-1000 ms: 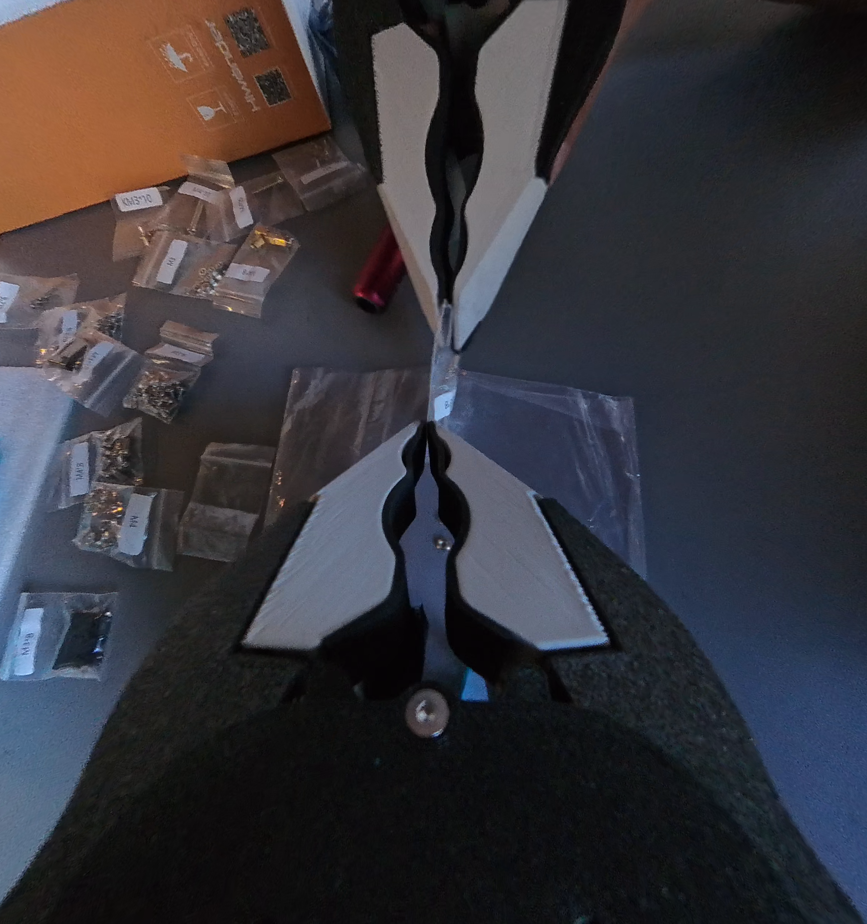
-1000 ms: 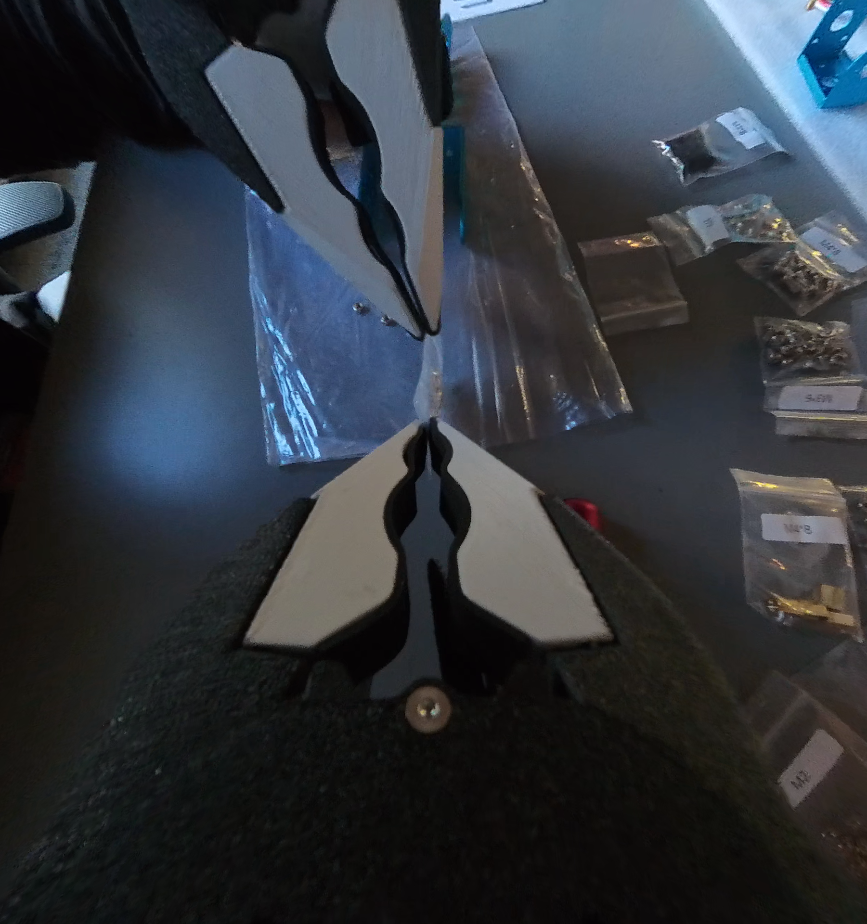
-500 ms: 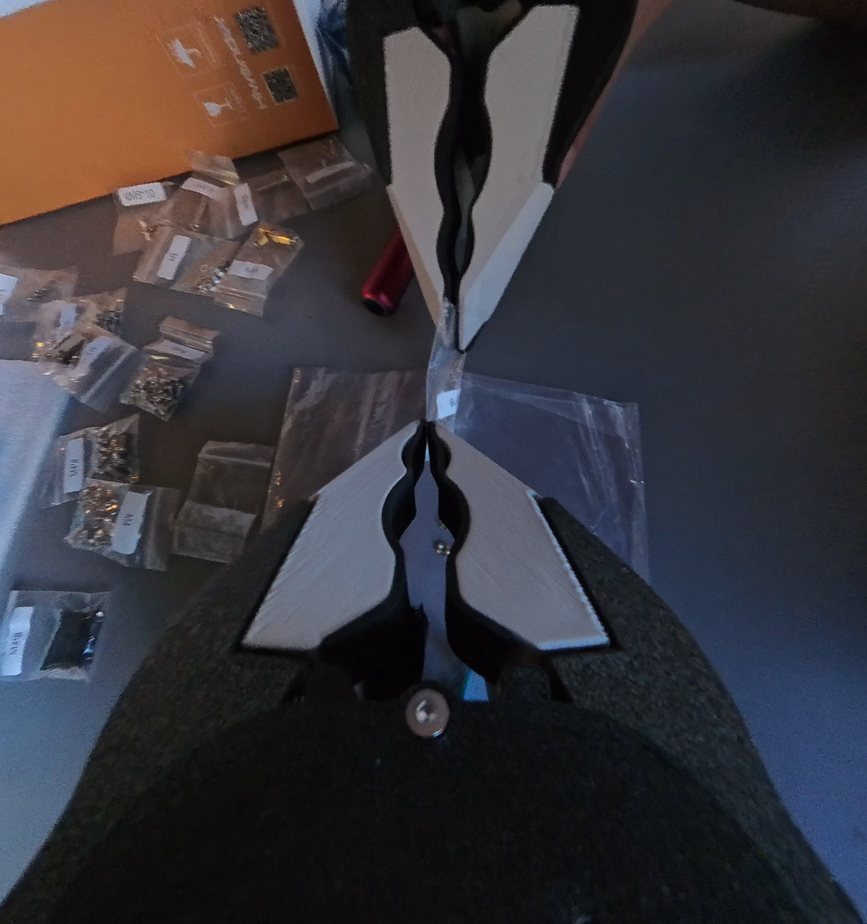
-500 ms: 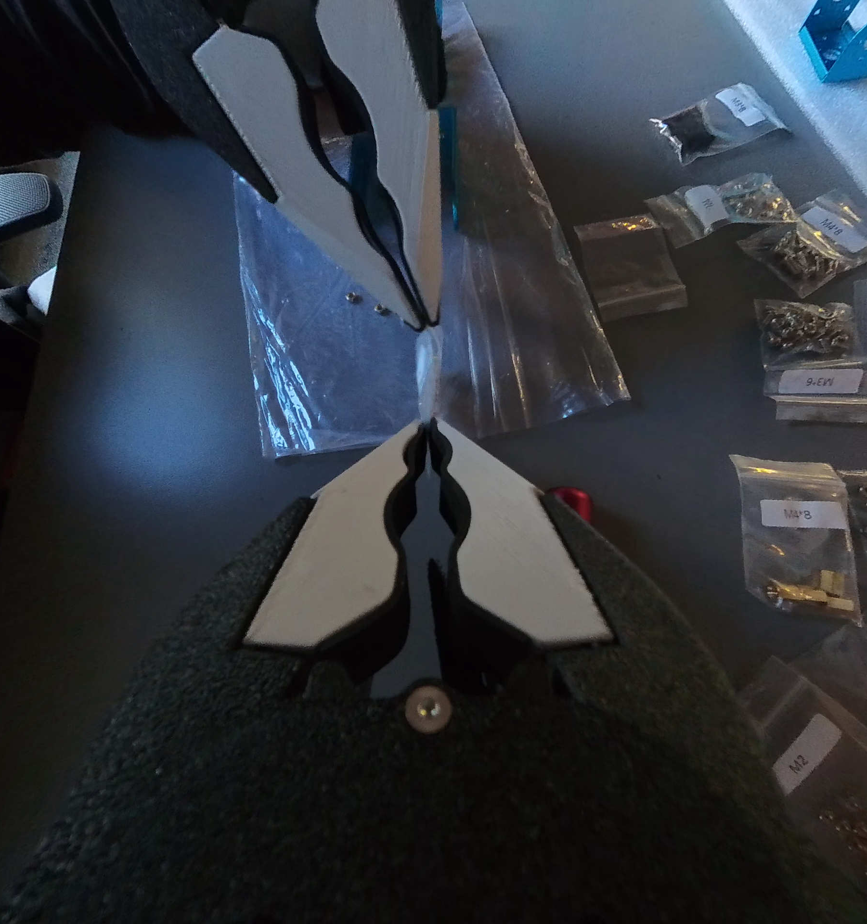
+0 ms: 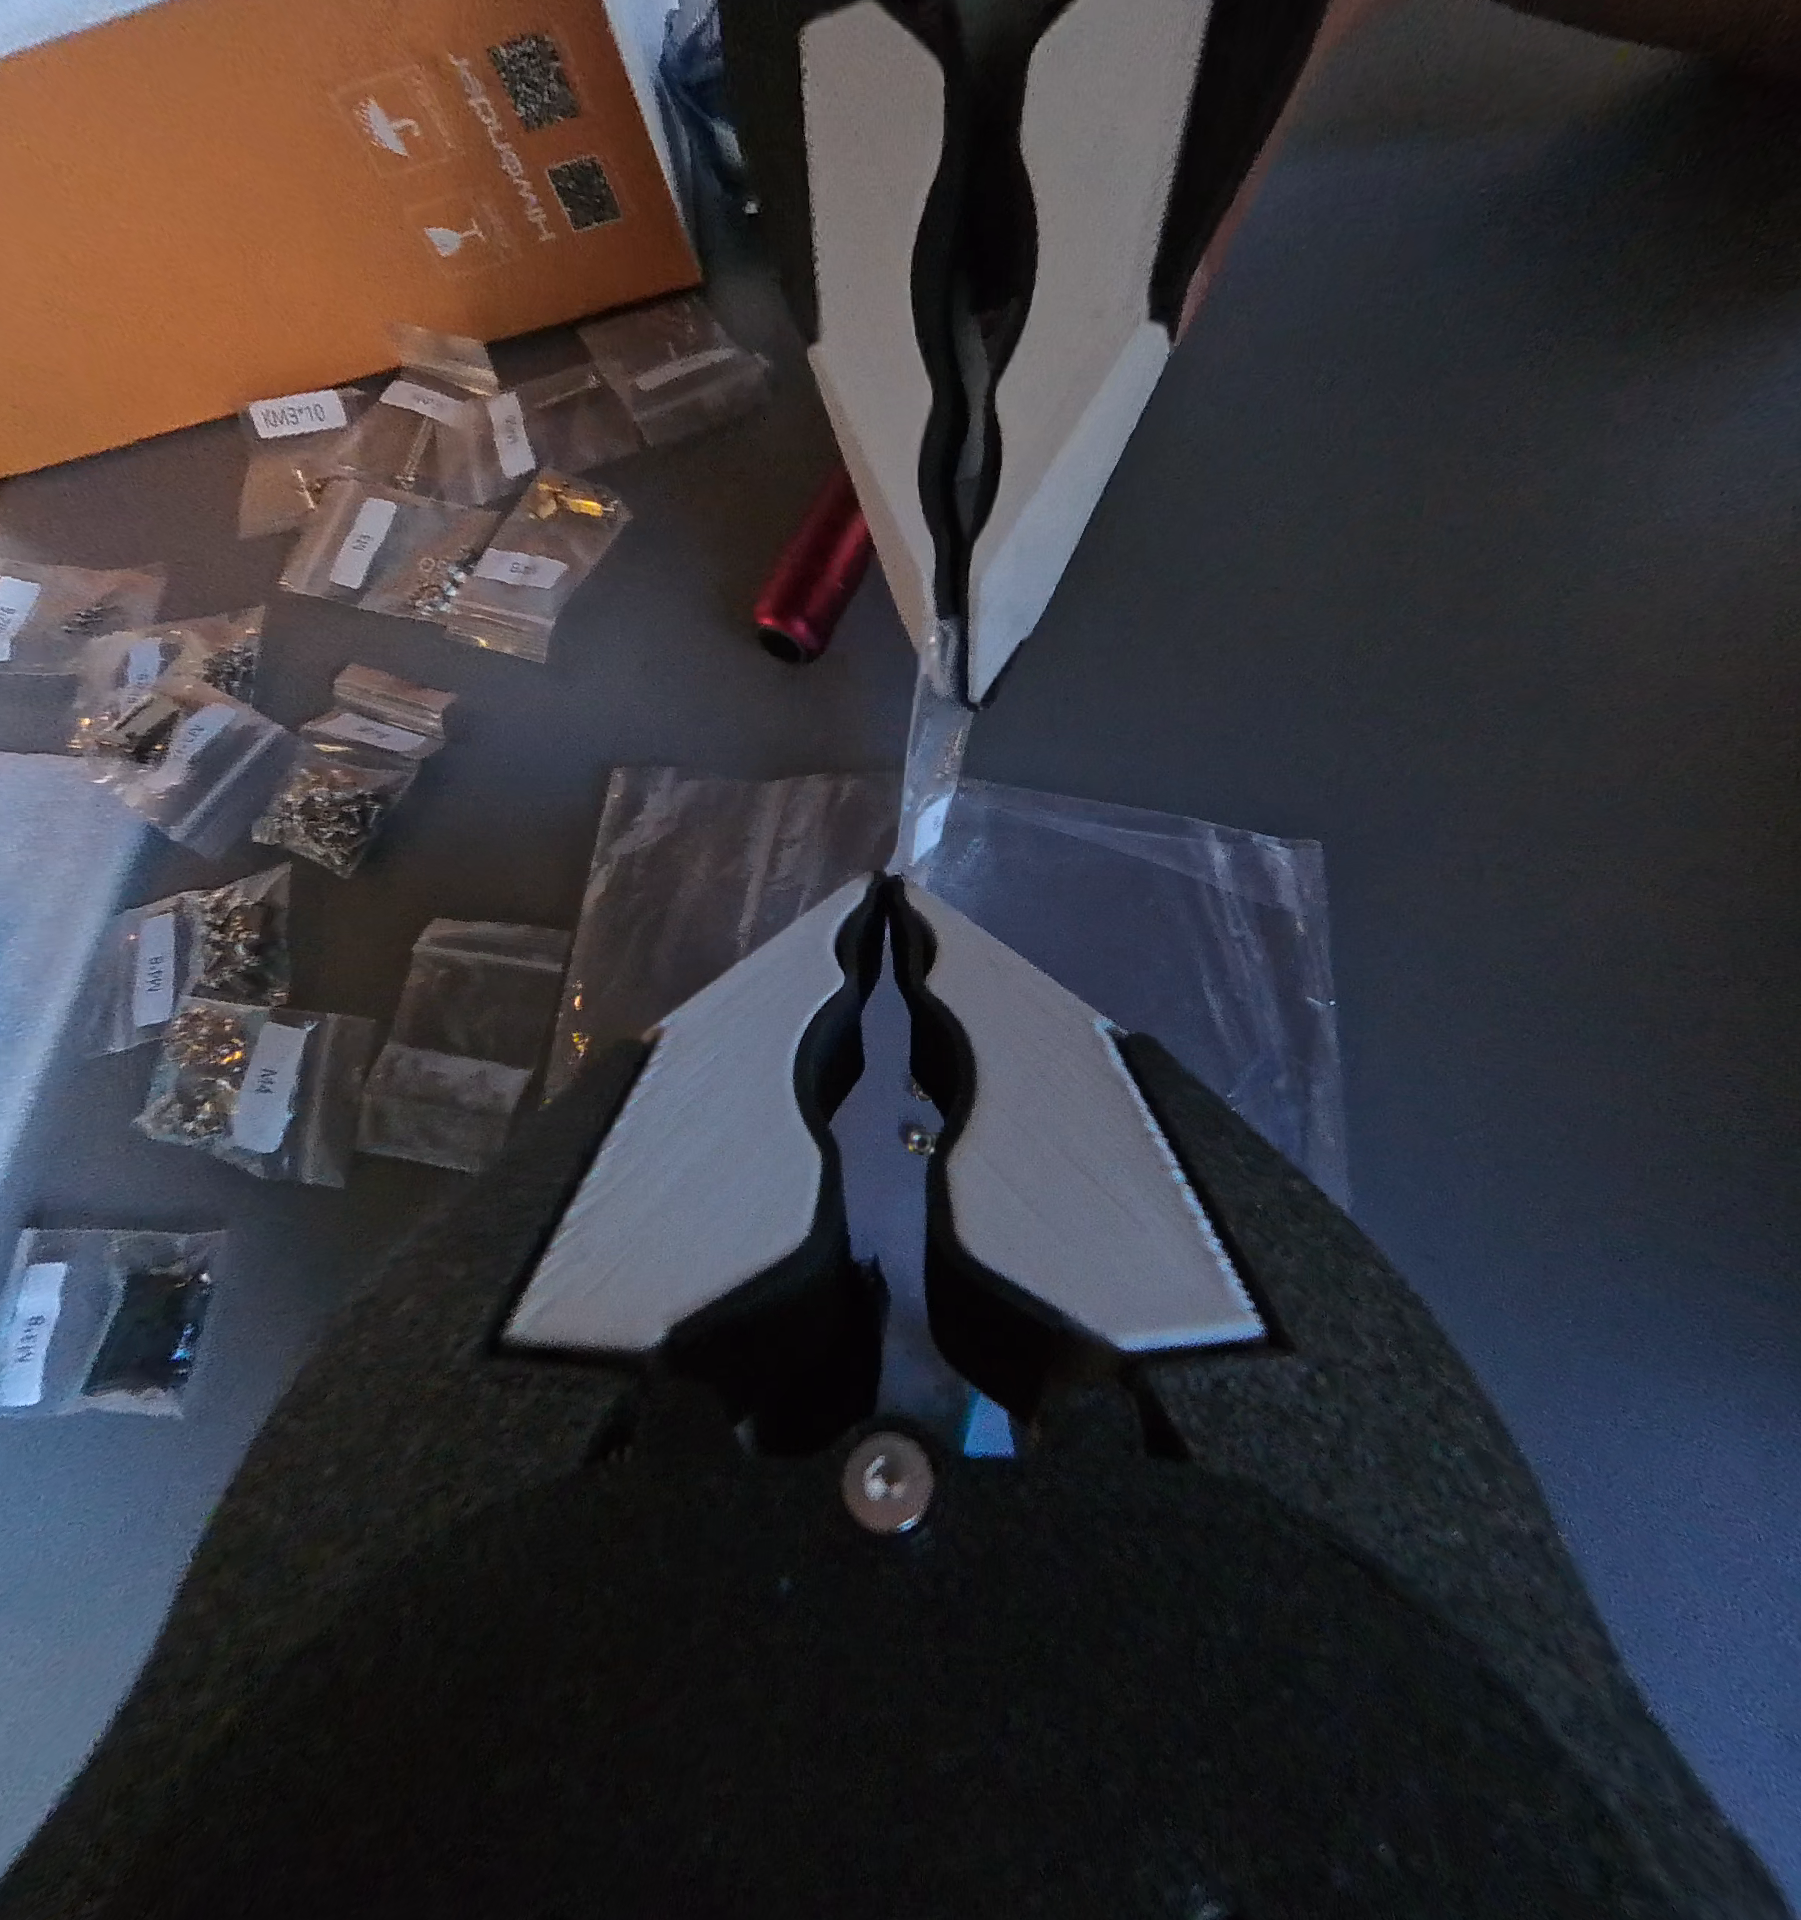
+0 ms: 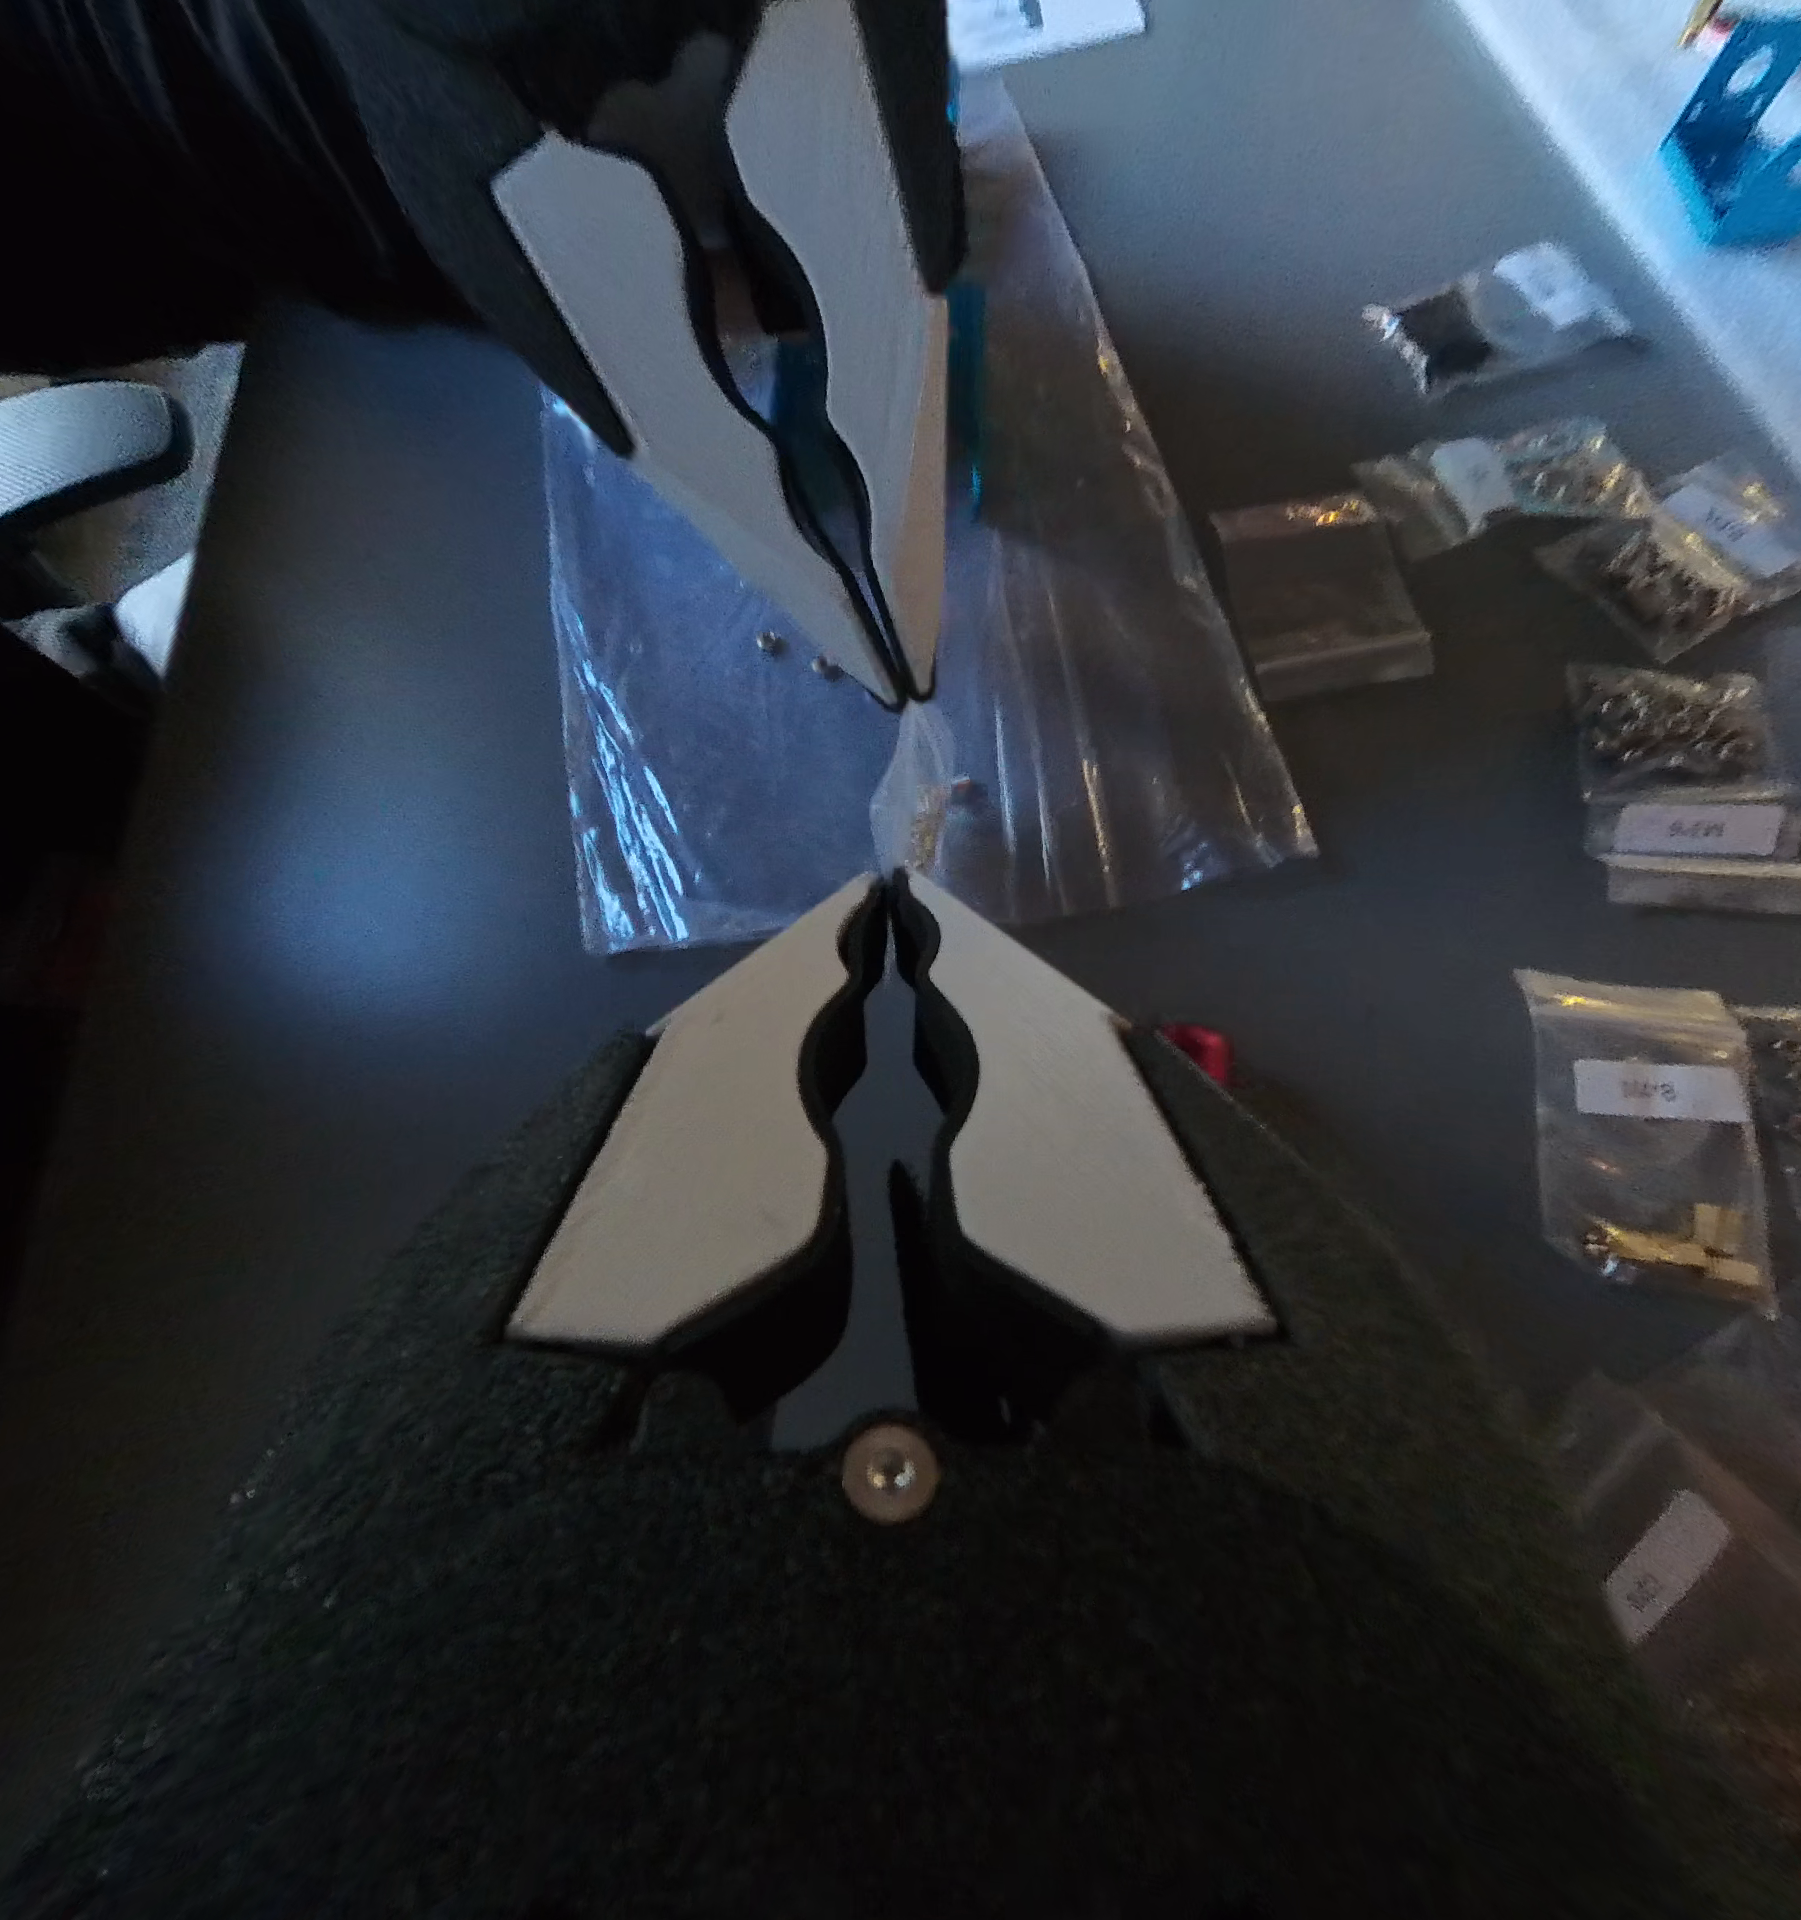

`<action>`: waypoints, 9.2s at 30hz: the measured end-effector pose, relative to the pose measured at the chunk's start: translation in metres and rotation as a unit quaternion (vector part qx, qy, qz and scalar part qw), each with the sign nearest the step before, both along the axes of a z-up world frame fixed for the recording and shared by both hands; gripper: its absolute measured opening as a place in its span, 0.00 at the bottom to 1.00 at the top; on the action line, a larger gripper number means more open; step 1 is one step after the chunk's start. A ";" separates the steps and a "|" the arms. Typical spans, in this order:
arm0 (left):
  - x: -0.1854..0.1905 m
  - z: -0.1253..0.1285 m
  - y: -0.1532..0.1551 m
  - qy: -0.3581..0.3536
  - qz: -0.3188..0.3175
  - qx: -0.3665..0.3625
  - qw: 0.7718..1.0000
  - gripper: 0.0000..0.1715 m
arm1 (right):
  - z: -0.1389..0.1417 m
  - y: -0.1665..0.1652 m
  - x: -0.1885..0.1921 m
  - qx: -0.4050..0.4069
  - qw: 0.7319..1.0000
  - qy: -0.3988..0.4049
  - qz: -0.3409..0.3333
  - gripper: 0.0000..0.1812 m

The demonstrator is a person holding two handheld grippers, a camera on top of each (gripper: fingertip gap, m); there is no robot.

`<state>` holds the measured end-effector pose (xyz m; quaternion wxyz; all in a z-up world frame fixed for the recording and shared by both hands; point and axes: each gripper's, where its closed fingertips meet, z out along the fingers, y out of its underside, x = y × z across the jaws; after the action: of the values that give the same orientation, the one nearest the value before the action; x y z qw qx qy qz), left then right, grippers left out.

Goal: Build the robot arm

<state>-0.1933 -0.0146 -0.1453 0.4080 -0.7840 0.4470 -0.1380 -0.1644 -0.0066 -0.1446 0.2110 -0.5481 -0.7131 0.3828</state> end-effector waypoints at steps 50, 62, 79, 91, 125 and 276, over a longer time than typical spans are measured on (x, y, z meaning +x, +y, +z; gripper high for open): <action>-0.004 0.007 0.006 -0.003 0.033 -0.002 0.999 0.11 | 0.019 0.020 -0.010 -0.118 0.989 0.069 -0.054 0.00; 0.010 0.043 0.009 -0.189 0.023 -0.032 0.981 0.12 | 0.068 0.013 -0.005 -0.263 0.949 0.171 -0.017 0.00; 0.017 0.083 0.002 -0.292 0.004 -0.001 0.956 0.05 | 0.105 0.010 0.001 -0.375 0.892 0.251 0.010 0.00; 0.001 0.084 -0.004 -0.204 0.011 0.010 0.979 0.00 | 0.096 0.011 -0.007 -0.286 0.925 0.248 -0.021 0.07; -0.014 0.072 -0.046 -0.012 -0.003 -0.041 0.999 0.11 | 0.088 -0.040 -0.024 -0.090 0.974 0.205 0.044 0.00; -0.043 0.047 -0.092 -0.170 0.157 0.120 0.965 0.00 | 0.060 -0.091 -0.076 0.113 0.981 -0.057 0.149 0.01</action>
<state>-0.2360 -0.1063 -0.0981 0.5861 -0.7542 0.2560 -0.1490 -0.2403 -0.0980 -0.0847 0.1715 -0.4295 -0.8362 0.2949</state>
